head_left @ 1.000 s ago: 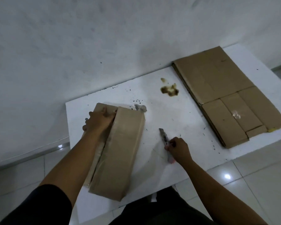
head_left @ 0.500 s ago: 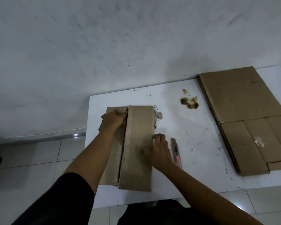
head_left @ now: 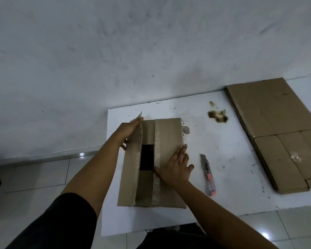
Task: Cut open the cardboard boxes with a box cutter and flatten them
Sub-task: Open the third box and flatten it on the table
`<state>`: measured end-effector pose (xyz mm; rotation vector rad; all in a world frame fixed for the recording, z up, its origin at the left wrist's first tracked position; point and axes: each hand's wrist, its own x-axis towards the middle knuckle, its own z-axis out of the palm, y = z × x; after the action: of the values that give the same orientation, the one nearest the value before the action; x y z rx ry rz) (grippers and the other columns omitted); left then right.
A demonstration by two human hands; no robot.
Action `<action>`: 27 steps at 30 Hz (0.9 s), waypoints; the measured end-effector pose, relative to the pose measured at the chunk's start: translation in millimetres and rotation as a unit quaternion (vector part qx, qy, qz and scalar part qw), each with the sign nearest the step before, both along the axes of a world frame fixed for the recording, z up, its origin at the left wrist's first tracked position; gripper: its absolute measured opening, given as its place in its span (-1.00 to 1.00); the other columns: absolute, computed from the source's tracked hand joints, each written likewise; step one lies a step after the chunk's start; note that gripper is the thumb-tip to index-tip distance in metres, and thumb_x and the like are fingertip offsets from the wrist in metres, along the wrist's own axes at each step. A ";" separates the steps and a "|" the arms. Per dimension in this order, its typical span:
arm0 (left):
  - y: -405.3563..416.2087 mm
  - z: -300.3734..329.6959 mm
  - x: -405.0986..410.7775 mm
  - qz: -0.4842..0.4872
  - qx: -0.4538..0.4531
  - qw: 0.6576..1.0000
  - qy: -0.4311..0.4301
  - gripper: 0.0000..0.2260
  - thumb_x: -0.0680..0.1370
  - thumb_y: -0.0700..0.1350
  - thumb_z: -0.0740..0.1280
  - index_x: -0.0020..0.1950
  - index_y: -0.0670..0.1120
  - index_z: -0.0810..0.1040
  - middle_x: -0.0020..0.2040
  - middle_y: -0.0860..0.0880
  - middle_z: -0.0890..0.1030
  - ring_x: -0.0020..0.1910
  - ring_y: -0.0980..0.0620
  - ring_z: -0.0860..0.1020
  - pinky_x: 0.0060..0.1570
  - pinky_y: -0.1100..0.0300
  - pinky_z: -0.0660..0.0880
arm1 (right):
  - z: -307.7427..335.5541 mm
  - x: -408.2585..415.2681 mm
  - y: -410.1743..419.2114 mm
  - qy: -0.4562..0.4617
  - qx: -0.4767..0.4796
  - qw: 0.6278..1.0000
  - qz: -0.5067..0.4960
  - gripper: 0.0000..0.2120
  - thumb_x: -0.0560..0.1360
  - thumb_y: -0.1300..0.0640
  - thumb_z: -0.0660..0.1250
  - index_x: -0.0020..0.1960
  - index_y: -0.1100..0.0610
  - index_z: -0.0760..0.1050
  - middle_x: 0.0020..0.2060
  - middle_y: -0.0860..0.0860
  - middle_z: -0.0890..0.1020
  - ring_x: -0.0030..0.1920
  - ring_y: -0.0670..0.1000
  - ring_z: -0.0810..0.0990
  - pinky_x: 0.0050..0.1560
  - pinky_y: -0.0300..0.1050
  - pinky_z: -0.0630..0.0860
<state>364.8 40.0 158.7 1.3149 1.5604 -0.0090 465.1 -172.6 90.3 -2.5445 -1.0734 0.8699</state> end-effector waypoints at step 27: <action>-7.7 -40.9 -65.2 -0.370 0.326 0.841 0.223 -0.23 0.45 0.39 0.29 0.57 0.11 0.18 0.48 -0.16 0.30 0.44 -0.27 0.26 0.34 -0.18 0.30 | 36.1 97.1 -31.5 -0.235 0.054 0.970 0.011 -0.27 0.41 0.17 0.32 0.54 0.03 0.17 0.52 0.17 0.17 0.50 0.28 0.14 0.34 0.38 0.28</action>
<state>299.6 32.3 117.8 2.5580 1.3553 -0.3134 562.2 -204.1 126.4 -2.7158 -1.2329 0.1974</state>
